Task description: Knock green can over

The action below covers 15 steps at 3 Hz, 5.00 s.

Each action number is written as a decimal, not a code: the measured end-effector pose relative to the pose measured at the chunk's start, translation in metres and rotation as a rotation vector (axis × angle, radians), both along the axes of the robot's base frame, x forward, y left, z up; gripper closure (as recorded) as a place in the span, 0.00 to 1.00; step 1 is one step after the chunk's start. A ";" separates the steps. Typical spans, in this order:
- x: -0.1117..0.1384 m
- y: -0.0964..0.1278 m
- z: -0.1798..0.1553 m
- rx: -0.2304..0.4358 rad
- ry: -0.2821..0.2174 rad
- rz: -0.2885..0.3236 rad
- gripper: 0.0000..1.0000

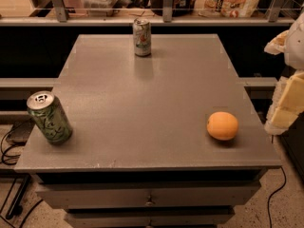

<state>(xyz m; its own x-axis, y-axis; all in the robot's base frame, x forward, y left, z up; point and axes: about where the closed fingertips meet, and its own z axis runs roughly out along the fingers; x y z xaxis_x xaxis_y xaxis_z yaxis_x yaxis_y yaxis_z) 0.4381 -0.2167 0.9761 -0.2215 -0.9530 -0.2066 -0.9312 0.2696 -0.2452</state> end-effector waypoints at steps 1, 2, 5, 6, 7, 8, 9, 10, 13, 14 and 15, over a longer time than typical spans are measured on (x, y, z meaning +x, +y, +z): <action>0.000 0.001 0.000 0.006 -0.002 0.005 0.00; -0.002 0.008 -0.001 0.058 -0.021 0.050 0.00; 0.001 0.194 -0.014 0.512 0.005 0.393 0.00; 0.001 0.193 -0.015 0.510 0.004 0.392 0.00; 0.003 0.214 -0.023 0.578 0.010 0.409 0.00; 0.009 0.254 -0.037 0.678 0.010 0.447 0.00; 0.016 0.303 -0.047 0.774 0.003 0.504 0.00; 0.019 0.352 -0.055 0.842 0.013 0.572 0.00; 0.007 0.452 -0.081 0.956 0.108 0.703 0.00; 0.005 0.468 -0.093 0.984 0.155 0.702 0.25; 0.007 0.468 -0.096 0.996 0.163 0.686 0.48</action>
Offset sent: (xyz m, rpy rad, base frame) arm -0.0045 0.0146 -0.0068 0.1235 -0.0226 0.1078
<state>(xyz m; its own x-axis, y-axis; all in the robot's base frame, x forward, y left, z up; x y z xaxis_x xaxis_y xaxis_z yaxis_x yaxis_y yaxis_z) 0.4451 0.2513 0.8798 0.1737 -0.3235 -0.9302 -0.9548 -0.2868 -0.0785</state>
